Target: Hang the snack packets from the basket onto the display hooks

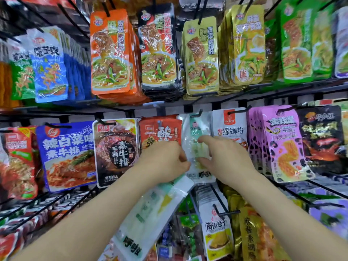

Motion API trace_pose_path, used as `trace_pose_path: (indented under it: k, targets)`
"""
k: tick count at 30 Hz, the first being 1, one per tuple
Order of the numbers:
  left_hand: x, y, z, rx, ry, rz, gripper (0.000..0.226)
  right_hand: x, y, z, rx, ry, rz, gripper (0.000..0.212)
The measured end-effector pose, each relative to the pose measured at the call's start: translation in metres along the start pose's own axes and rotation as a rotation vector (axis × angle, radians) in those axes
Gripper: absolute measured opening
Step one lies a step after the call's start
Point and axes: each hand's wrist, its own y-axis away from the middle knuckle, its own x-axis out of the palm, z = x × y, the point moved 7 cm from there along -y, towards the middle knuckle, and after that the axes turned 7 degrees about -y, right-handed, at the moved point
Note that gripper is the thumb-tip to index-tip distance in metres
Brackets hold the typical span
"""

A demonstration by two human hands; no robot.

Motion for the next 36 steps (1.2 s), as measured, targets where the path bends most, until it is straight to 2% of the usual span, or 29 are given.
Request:
trace_pose_path:
  k: [3, 5, 9, 11, 13, 15, 16, 17, 19, 21, 24, 26, 28, 30, 33, 36]
  targets:
    - [0.016, -0.012, -0.003, 0.012, -0.038, 0.068, 0.024, 0.009, 0.0, -0.004, 0.052, 0.152, 0.131, 0.071]
    - [0.026, -0.017, -0.004, -0.001, -0.094, 0.103, 0.03, 0.02, -0.004, -0.005, 0.056, 0.236, 0.157, 0.077]
    - [0.035, -0.02, -0.007, 0.008, -0.164, 0.145, 0.04, 0.033, -0.014, -0.008, 0.047, 0.313, 0.075, 0.076]
    - [0.03, -0.017, -0.006, 0.01, -0.08, 0.103, 0.037, 0.034, -0.013, -0.009, 0.018, 0.281, 0.058, 0.072]
    - [0.017, -0.009, -0.004, 0.018, 0.045, 0.012, 0.027, 0.025, -0.007, -0.013, 0.049, 0.029, 0.105, 0.059]
    - [0.0, 0.001, 0.0, 0.012, 0.177, -0.097, 0.028, 0.009, 0.006, -0.017, 0.176, -0.502, 0.131, 0.039]
    - [-0.009, 0.007, 0.002, 0.009, 0.252, -0.158, 0.032, 0.004, 0.015, -0.014, 0.242, -0.773, 0.157, 0.035]
    - [-0.018, 0.013, 0.003, 0.013, 0.335, -0.223, 0.034, 0.001, 0.026, -0.004, 0.293, -0.999, 0.219, 0.038]
    - [-0.033, 0.022, 0.002, 0.038, 0.467, -0.344, 0.036, 0.001, 0.045, 0.021, 0.288, -1.255, 0.333, 0.042]
    - [-0.04, 0.03, 0.001, 0.039, 0.56, -0.418, 0.033, 0.0, 0.051, 0.034, 0.224, -1.345, 0.26, 0.041]
    - [-0.046, 0.04, 0.003, 0.005, 0.792, -0.468, 0.03, -0.007, 0.049, 0.03, 0.215, -1.41, 0.011, 0.044]
    - [-0.043, 0.047, 0.006, -0.021, 1.018, -0.406, 0.021, -0.015, 0.051, 0.029, 0.212, -1.465, -0.054, 0.042]
    - [-0.036, 0.054, 0.007, -0.021, 1.147, -0.319, 0.011, -0.023, 0.052, 0.028, 0.19, -1.47, -0.099, 0.036]
    - [-0.034, 0.058, 0.005, -0.022, 1.18, -0.327, 0.018, -0.029, 0.053, 0.028, 0.169, -1.436, -0.133, 0.029]
    - [-0.039, 0.057, 0.002, -0.022, 1.164, -0.43, 0.015, -0.033, 0.052, 0.027, 0.15, -1.335, -0.176, 0.021]
    - [-0.052, 0.05, -0.006, 0.027, 1.1, -0.552, 0.02, -0.044, 0.043, 0.024, 0.109, -1.239, -0.235, 0.025]
